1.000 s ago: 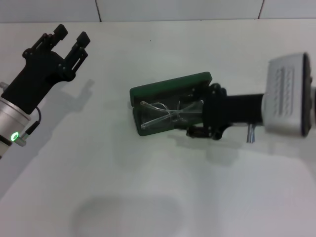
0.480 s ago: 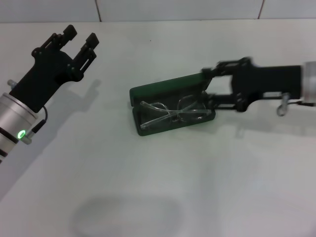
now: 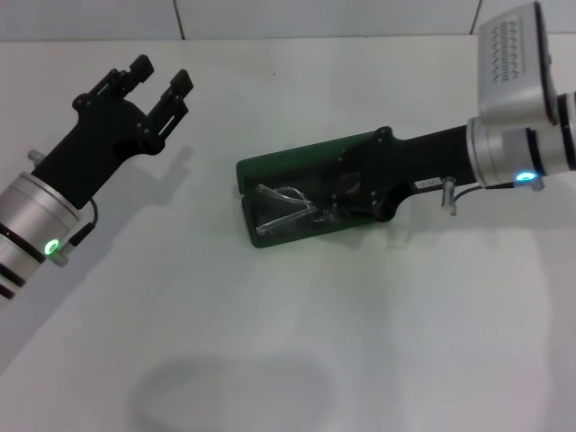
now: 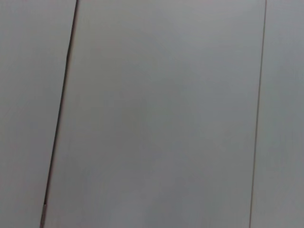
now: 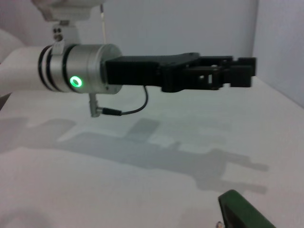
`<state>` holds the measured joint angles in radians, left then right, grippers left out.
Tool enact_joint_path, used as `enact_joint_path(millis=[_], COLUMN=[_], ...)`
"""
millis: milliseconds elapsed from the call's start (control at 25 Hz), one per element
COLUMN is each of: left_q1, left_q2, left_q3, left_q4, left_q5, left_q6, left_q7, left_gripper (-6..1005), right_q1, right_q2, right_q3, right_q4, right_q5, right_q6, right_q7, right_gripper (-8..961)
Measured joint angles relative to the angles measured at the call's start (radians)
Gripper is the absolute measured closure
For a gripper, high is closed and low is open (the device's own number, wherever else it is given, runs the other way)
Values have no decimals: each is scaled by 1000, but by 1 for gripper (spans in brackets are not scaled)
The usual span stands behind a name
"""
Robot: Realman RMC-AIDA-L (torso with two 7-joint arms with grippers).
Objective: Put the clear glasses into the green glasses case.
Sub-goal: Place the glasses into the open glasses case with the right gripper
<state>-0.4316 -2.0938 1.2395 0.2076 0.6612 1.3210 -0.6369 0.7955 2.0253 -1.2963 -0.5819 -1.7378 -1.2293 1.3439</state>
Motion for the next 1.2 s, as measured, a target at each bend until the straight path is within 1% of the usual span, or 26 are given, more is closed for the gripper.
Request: enact_joint_path(millis=[80,520,720,1200], left_q1=[2,10,6,2], left_q2=[0,-2,-2,-2], left_q3=[0,0,0,0], left_q4=[-1,-3,-4,-7], left_q5=[0,-1,-1,-2], left_q6=[-1,4,4,-2], left_q7=[-1,-10,-10,-7], left_gripper=[420,420,421,421], right_q1=[-4,-10,-3,3], right_q2=[0,1,1,3], right_q3=[-18,-25,-62,-195], right_q4=[-14,-16,-9,-10], right_q5=[4,12,12,30], right_q6=[2,32,70,216], right_q7=[1,-3,1,29], right_gripper=[574,770,768,762])
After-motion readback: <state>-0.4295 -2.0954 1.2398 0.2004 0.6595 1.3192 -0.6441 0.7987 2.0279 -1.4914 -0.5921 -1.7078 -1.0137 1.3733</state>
